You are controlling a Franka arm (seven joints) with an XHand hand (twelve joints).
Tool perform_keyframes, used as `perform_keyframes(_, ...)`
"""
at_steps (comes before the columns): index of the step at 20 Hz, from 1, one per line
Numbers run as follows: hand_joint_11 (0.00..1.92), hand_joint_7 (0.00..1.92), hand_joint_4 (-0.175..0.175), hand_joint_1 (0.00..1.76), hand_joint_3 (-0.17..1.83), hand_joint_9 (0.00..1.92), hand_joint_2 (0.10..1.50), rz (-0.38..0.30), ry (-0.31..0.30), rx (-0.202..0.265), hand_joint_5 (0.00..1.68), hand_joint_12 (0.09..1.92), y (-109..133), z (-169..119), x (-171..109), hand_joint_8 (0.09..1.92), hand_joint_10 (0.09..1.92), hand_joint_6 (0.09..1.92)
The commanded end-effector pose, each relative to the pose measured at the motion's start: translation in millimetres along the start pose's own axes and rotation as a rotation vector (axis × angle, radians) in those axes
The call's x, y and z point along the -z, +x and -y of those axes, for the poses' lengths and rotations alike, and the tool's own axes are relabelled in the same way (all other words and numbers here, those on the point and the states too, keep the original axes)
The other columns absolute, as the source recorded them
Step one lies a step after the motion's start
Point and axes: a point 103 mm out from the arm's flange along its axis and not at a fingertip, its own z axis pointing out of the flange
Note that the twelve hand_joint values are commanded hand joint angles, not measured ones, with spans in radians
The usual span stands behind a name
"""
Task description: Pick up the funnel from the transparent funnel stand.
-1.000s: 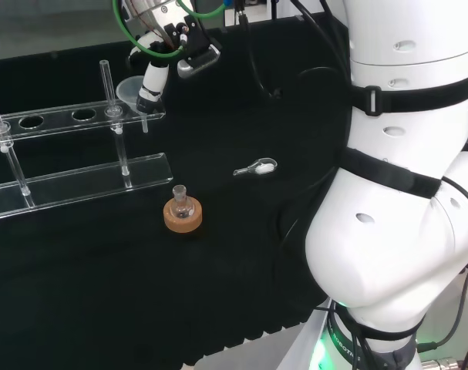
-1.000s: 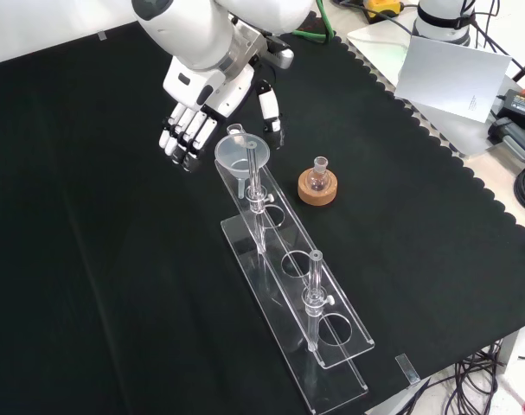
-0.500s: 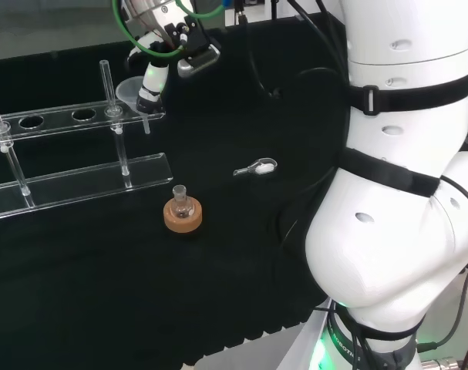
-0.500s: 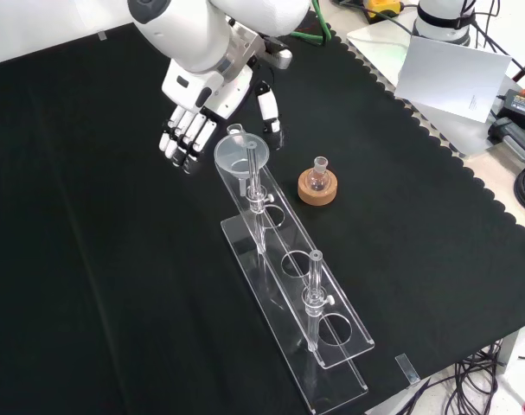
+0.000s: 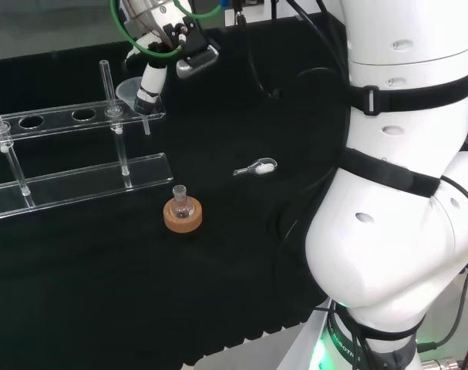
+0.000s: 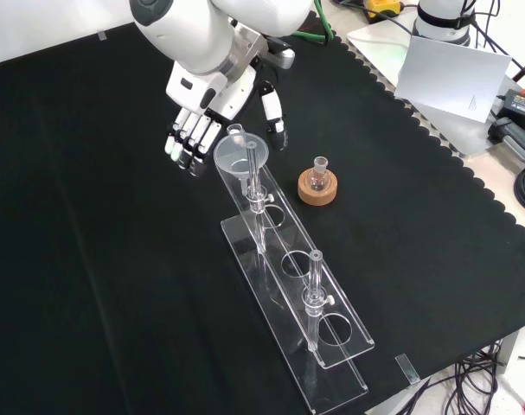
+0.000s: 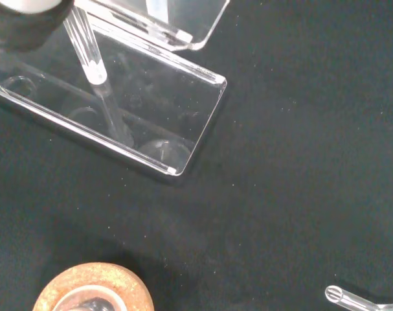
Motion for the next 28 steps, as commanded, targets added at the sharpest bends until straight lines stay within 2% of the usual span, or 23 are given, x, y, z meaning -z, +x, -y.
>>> perform_keyframes(1, 0.0, 0.12, -0.047, 0.69, 0.02, 0.01, 0.67, -0.011, 0.008, 0.009, 0.0, 0.09, 1.3, -0.6, -2.1, 0.09, 0.09, 0.09)
perform_keyframes(3, 0.0, 0.15, -0.047, 0.7, 0.02, 0.02, 0.67, -0.014, -0.001, 0.015, 0.0, 0.09, 5.5, -1.5, -0.8, 0.09, 0.09, 0.09)
perform_keyframes(4, 0.0, 0.18, -0.048, 0.7, 0.02, 0.03, 0.68, -0.032, -0.015, 0.032, 0.0, 0.09, -9.1, 3.4, -4.5, 0.09, 0.09, 0.09)
perform_keyframes(5, 0.0, 0.2, -0.049, 0.7, 0.02, 0.04, 0.68, -0.036, -0.014, 0.028, 0.0, 0.09, -13.8, 5.1, -5.6, 0.1, 0.09, 0.09)
perform_keyframes(10, 0.0, 0.29, -0.043, 0.72, 0.03, 0.1, 0.69, -0.048, 0.008, 0.014, 0.03, 0.09, 0.1, 1.1, -0.3, 0.15, 0.09, 0.09)
perform_keyframes(14, 0.0, 0.32, -0.033, 0.73, 0.03, 0.12, 0.7, -0.042, -0.001, 0.019, 0.07, 0.09, 3.1, 1.7, 3.4, 0.17, 0.09, 0.09)
perform_keyframes(16, 0.0, 0.32, -0.032, 0.73, 0.04, 0.13, 0.7, -0.062, -0.015, 0.033, 0.08, 0.09, -15.5, 7.9, -1.7, 0.17, 0.09, 0.09)
perform_keyframes(19, 0.0, 0.33, -0.029, 0.74, 0.04, 0.13, 0.7, -0.074, -0.012, 0.061, 0.09, 0.09, -10.5, 2.7, -2.0, 0.18, 0.09, 0.09)
perform_keyframes(21, 0.0, 0.3, -0.028, 0.74, 0.04, 0.08, 0.7, -0.07, -0.014, 0.083, 0.1, 0.09, -5.1, -0.3, -1.9, 0.25, 0.19, 0.09)
perform_keyframes(24, 0.0, 0.27, -0.026, 0.74, 0.04, 0.01, 0.7, -0.037, 0.004, 0.054, 0.12, 0.09, 9.4, -1.3, 3.1, 0.34, 0.39, 0.09)
perform_keyframes(28, 0.0, 0.27, -0.024, 0.74, 0.05, 0.0, 0.7, -0.032, 0.01, 0.045, 0.14, 0.09, 18.7, -3.9, 6.7, 0.37, 0.44, 0.09)
